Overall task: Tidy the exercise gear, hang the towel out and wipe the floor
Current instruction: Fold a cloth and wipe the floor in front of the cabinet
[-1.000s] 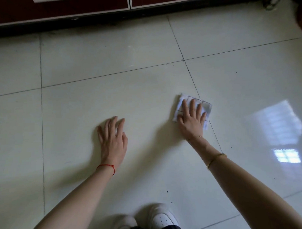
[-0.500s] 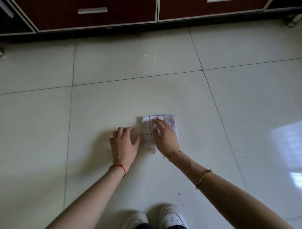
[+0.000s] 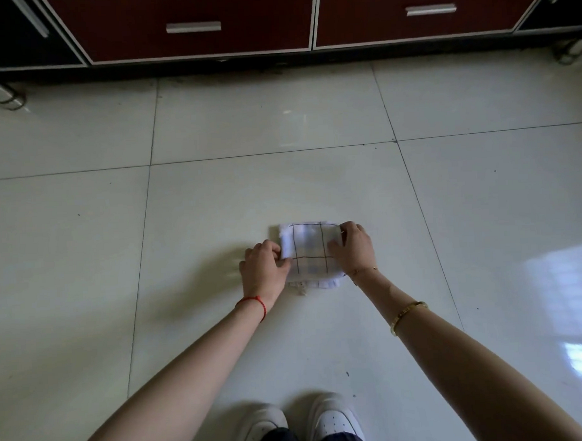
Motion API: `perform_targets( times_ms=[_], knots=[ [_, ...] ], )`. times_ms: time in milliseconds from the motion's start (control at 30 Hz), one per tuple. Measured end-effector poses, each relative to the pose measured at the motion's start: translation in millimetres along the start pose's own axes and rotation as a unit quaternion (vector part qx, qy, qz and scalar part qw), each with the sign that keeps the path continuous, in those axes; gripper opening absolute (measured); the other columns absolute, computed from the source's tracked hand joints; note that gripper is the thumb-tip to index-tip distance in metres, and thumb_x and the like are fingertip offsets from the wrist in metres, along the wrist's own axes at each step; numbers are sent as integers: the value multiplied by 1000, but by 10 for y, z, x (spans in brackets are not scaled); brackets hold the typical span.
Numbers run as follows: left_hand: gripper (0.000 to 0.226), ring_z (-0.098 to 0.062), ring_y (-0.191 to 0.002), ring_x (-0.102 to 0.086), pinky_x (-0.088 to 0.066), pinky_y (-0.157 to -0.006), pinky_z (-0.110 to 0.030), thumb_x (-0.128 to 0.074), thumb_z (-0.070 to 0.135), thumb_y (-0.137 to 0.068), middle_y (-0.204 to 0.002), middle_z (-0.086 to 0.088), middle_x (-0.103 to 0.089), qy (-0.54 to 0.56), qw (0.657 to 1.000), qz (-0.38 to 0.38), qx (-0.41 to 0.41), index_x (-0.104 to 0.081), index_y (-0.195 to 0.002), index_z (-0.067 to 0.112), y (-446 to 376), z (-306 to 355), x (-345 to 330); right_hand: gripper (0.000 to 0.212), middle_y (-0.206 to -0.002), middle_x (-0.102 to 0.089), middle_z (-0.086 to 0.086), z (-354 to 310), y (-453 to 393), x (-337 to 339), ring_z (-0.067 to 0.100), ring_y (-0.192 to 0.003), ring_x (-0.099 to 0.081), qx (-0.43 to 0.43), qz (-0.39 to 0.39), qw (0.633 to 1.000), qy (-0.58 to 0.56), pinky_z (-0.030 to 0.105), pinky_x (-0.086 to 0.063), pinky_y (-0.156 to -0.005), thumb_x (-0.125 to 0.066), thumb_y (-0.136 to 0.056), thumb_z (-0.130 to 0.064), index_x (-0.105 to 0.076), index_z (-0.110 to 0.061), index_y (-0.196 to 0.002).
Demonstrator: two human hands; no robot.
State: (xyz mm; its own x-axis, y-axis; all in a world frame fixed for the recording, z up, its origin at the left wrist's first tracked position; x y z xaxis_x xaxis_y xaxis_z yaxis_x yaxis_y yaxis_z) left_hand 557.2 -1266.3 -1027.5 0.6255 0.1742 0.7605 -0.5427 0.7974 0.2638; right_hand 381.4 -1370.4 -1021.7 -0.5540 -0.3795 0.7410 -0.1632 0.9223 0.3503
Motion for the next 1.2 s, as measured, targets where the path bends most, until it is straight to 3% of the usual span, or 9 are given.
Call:
perform_targets(
  times_ms=[167, 300, 433, 533, 667, 800, 967, 1100, 1200],
  knots=[
    [10, -22, -79, -63, -46, -72, -32, -66, 18, -83, -77, 7, -63, 56, 998, 1, -8, -56, -86, 18, 28, 38, 15, 7, -77, -53, 2, -22, 20, -27, 21, -71, -47, -6, -2, 999, -42, 29, -33, -54, -57, -80, -11, -50, -9, -83],
    [7, -10, -62, -55, -38, -53, -9, -62, 12, -84, -70, 10, -60, 151, 988, 20, 35, -57, -89, 13, -45, 7, 159, 16, -64, -45, -5, -37, 19, 0, 13, -59, -41, -14, -4, 994, -111, 24, -33, -50, -61, -80, -16, -46, -11, -76],
    [11, -4, -67, -57, -43, -58, -14, -64, 14, -86, -79, 8, -65, 215, 974, -12, 66, -57, -94, 15, -200, -3, 275, 21, -63, -43, -4, -104, -55, -8, 13, -59, -38, -42, -24, 974, -220, 25, -31, -52, -62, -82, -18, -46, -13, -69],
    [13, -10, -76, -60, -46, -64, -20, -68, 16, -86, -86, 7, -66, 285, 953, -38, 98, -58, -92, 21, -227, 41, 399, 18, -66, -51, -2, -228, -26, 30, 15, -63, -46, -77, -61, 939, -329, 27, -39, -57, -63, -86, -17, -58, -12, -70],
    [23, -14, -74, -56, -45, -70, -29, -68, 29, -70, -79, 4, -65, 382, 909, -56, 157, -61, -89, 20, 26, 277, 770, 10, -87, -66, 7, -491, 270, 281, 23, -82, -62, -114, -112, 906, -391, 47, -53, -81, -64, -89, -19, -69, -11, -89],
    [23, -19, -70, -52, -44, -74, -35, -67, 26, -71, -68, 3, -61, 416, 885, -71, 198, -63, -92, 18, 440, 696, 1441, 8, -91, -70, 4, -1031, 724, 893, 20, -83, -64, -96, -128, 911, -381, 38, -53, -76, -60, -92, -19, -67, -16, -94],
    [14, -20, -76, -47, -43, -76, -35, -61, 11, -90, -72, -4, -56, 433, 875, -71, 205, -61, -104, 12, 958, 1435, 2626, 19, -87, -63, 7, -1968, 1340, 1891, 18, -79, -57, -44, -117, 925, -358, 33, -46, -72, -59, -93, -20, -64, -3, -100],
    [18, -21, -77, -51, -45, -77, -36, -63, 13, -90, -79, -11, -56, 438, 880, -69, 171, -60, -108, 13, 1413, 2216, 3860, 22, -87, -63, 10, -2899, 1889, 2888, 19, -80, -57, 0, -109, 929, -352, 36, -47, -72, -60, -92, -21, -62, 0, -99],
    [19, -17, -73, -58, -49, -72, -30, -63, 13, -92, -78, -3, -64, 440, 887, -61, 128, -60, -111, 17, 1798, 2892, 4892, 18, -91, -67, 11, -3663, 2337, 3714, 19, -82, -62, 27, -110, 932, -344, 38, -52, -73, -60, -94, -18, -64, -2, -101]
  ],
)
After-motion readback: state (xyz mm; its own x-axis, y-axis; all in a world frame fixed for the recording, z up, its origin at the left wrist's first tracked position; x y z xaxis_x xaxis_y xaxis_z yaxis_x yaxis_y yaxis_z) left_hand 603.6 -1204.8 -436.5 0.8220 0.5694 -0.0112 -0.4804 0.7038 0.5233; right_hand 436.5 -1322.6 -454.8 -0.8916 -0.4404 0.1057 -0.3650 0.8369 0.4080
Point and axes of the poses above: each hand's wrist, its own y-axis away from the middle knuckle, its own x-axis out of the back of the hand, z = x × y, the point moved 7 cm from there along -y, towards the middle knuckle
